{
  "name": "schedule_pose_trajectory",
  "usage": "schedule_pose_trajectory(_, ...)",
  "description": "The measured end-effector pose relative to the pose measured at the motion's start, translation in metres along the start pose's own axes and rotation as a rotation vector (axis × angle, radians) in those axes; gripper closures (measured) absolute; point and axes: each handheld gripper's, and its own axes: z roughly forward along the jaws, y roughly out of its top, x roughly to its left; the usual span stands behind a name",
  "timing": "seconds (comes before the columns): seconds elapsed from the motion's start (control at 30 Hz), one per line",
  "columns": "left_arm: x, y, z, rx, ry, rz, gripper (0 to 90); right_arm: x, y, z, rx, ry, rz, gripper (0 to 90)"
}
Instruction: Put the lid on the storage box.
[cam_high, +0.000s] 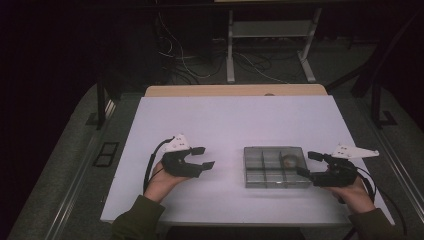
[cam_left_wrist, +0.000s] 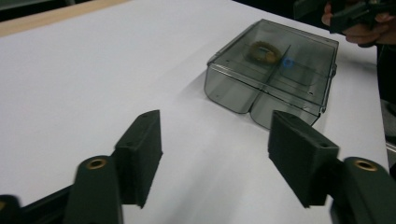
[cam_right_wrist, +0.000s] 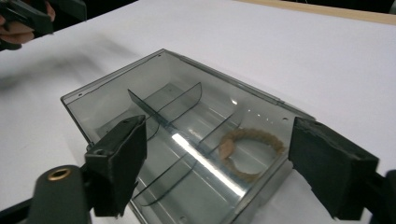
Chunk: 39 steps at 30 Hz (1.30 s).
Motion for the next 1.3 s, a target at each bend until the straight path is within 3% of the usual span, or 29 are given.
schedule_pose_trajectory(0.1,0.003,-0.005,-0.009,-0.016,0.012,-0.002,28.6,0.004,-0.001,0.003,0.002,-0.008,0.002,13.9)
schedule_pose_trajectory(0.33,0.007,-0.02,-0.022,-0.031,0.045,-0.02,16.2,0.009,-0.001,0.006,0.007,-0.01,-0.003,13.9)
schedule_pose_trajectory(0.73,0.008,-0.04,-0.032,0.0,0.12,-0.053,0.7,0.01,-0.003,0.009,0.02,-0.009,-0.009,13.9)
schedule_pose_trajectory(1.3,0.006,-0.043,-0.029,0.02,0.109,-0.055,0.0,0.009,-0.003,0.01,0.022,-0.01,-0.016,14.0)
